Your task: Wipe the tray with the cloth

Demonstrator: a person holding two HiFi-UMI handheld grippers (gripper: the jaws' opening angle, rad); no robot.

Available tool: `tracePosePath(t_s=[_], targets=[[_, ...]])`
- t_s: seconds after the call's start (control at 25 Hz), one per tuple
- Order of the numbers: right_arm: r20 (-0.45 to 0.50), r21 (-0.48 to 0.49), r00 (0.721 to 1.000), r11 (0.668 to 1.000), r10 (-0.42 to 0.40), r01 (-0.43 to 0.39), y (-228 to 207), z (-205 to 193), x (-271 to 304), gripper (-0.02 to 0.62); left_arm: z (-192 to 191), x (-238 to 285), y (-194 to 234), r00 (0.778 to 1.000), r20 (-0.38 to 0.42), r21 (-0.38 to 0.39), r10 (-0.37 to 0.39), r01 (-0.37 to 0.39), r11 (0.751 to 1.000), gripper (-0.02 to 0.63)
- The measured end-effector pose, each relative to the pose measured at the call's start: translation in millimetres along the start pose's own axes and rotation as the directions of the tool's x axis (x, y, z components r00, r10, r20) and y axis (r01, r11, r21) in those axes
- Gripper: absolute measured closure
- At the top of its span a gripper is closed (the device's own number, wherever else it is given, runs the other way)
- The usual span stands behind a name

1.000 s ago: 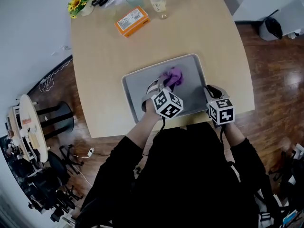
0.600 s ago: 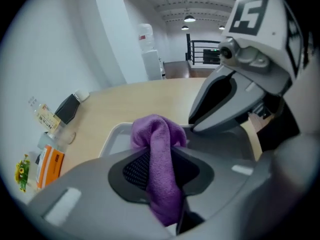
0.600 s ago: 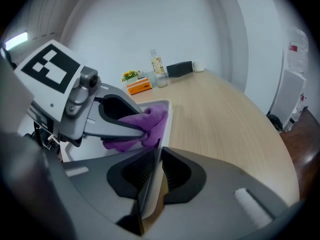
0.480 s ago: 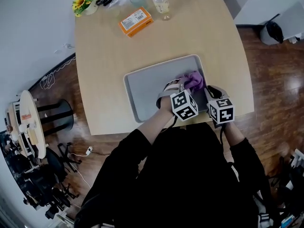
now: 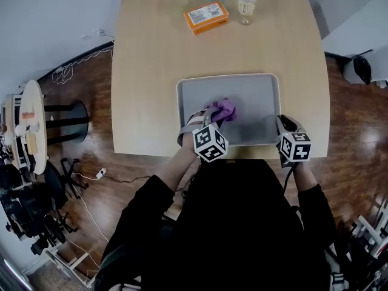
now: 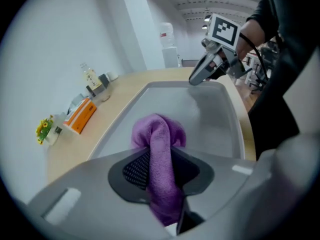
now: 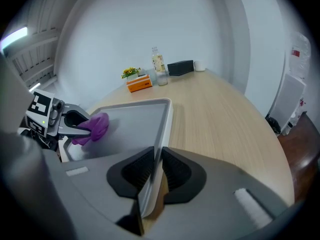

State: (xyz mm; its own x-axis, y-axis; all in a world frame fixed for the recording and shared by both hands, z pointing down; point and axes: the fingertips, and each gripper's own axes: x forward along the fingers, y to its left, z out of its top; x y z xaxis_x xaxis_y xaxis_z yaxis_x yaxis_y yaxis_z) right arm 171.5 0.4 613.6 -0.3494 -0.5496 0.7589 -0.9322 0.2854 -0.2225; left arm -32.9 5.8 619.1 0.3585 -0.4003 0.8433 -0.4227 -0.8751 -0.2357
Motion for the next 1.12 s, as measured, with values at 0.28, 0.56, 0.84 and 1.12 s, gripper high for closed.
tracePosePath(t_s=[0.28, 0.56, 0.84, 1.12], targets=[[-0.003, -0.001, 1.0, 1.0, -0.011, 0.011, 2, -1, -2, 0.541, -79, -33, 36, 0.989, -0.118, -0.022, 0.089, -0.092, 0.996, 0.525], [0.013, 0.022, 1.0, 1.0, -0.012, 0.011, 7, 1, 0, 0.541, -101, -45, 45, 0.975, -0.198, -0.045, 0.097, -0.108, 0.993, 0.525], [0.044, 0.052, 0.999, 0.999, 0.003, -0.006, 7, 4, 3, 0.543, 27, 5, -38, 0.996, -0.051, 0.094, -0.074, 0.078, 0.993, 0.523], [0.042, 0.065, 0.998, 0.997, 0.038, -0.041, 5, 2, -1, 0.545, 136, 49, -92, 0.982, -0.037, 0.281, -0.187, 0.19, 0.941, 0.522]])
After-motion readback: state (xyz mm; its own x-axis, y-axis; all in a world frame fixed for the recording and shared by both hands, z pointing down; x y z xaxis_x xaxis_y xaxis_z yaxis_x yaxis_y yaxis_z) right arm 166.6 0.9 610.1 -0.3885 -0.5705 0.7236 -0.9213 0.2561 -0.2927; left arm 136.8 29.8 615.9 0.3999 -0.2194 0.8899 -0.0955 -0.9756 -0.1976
